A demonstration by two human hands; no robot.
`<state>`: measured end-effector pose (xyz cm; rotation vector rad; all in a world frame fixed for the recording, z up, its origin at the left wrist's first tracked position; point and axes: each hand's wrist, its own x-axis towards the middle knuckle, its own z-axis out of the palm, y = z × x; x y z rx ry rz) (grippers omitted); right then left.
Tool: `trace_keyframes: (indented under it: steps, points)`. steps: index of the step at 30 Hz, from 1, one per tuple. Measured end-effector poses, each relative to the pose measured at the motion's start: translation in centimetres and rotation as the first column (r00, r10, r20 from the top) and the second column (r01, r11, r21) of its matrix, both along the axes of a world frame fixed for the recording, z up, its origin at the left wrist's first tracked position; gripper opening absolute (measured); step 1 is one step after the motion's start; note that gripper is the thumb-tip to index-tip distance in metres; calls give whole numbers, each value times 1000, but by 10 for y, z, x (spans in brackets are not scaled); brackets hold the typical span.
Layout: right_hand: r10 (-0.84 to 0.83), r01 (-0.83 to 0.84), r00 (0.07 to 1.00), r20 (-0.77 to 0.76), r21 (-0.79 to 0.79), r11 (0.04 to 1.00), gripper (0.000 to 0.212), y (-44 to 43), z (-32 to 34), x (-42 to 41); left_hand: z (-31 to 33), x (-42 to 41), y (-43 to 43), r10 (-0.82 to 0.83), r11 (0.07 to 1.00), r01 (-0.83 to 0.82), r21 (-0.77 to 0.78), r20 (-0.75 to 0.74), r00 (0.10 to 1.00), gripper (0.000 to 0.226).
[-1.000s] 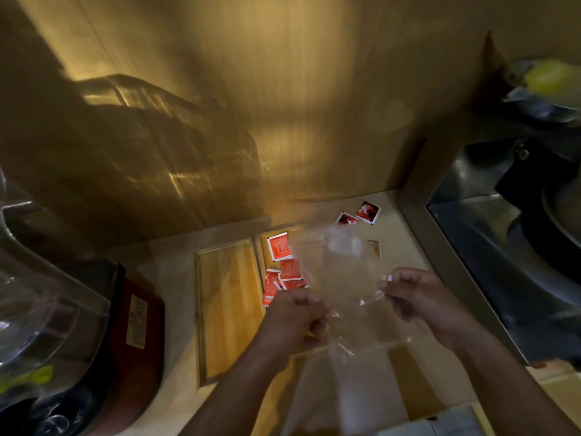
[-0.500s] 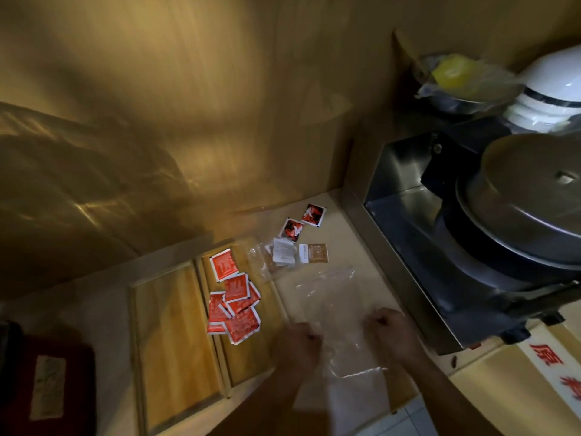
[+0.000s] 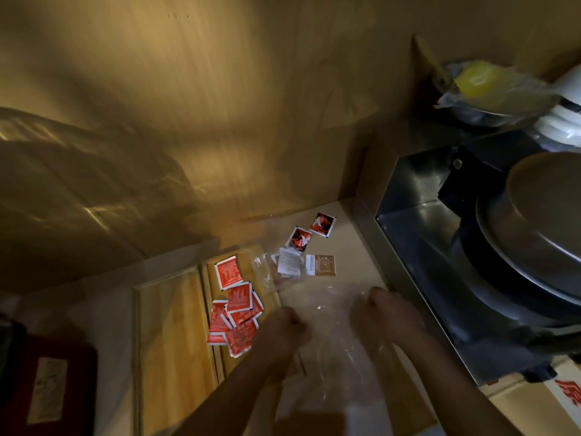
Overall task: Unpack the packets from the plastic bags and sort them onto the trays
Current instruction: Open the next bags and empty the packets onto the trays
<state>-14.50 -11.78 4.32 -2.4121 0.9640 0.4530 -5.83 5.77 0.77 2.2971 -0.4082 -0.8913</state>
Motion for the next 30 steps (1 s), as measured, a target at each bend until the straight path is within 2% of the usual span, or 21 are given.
trace_keyframes:
  steps: [2,5,7,9,11,14,16,18,20,21,23,26,30]
  points:
    - [-24,12,994,106,113,994,14,-3,-1,22,14,18,-2,98,995,-95,-35,113,989,16]
    - [-103,38,966,238,262,964,15,-2,-9,59,25,47,-8,311,950,-308,-58,286,906,20]
    - [-143,43,941,308,311,949,16,2,-15,84,23,63,-9,423,905,-410,-109,313,850,24]
    - [-171,48,929,328,352,935,18,8,-23,107,19,74,-9,492,870,-484,-96,231,839,45]
    - [-192,52,935,297,423,905,31,15,-34,125,13,80,-11,535,845,-531,-64,98,839,62]
    - [-211,61,946,246,504,862,55,22,-60,148,6,82,-16,572,808,-580,-101,-94,815,66]
    - [-223,77,949,221,524,848,58,21,-86,159,-6,83,-17,570,787,-597,-154,-189,800,68]
    - [-251,110,944,216,513,851,49,24,-90,163,-16,85,-16,553,787,-595,-165,-238,798,52]
    - [-275,134,939,208,517,846,38,27,-89,163,-13,85,-14,520,802,-571,-175,-265,812,22]
    - [-300,155,933,200,528,835,31,27,-91,162,-11,84,-13,513,805,-568,-172,-281,811,18]
    - [-363,184,911,196,594,783,11,28,-86,159,-10,83,-10,528,784,-594,-182,-307,792,26]
    - [-388,165,888,246,617,770,31,23,-87,154,-3,83,-8,533,754,-614,-234,-328,780,23]
    - [-463,103,808,363,687,719,28,18,-71,143,15,77,-2,478,764,-559,-322,-297,826,21]
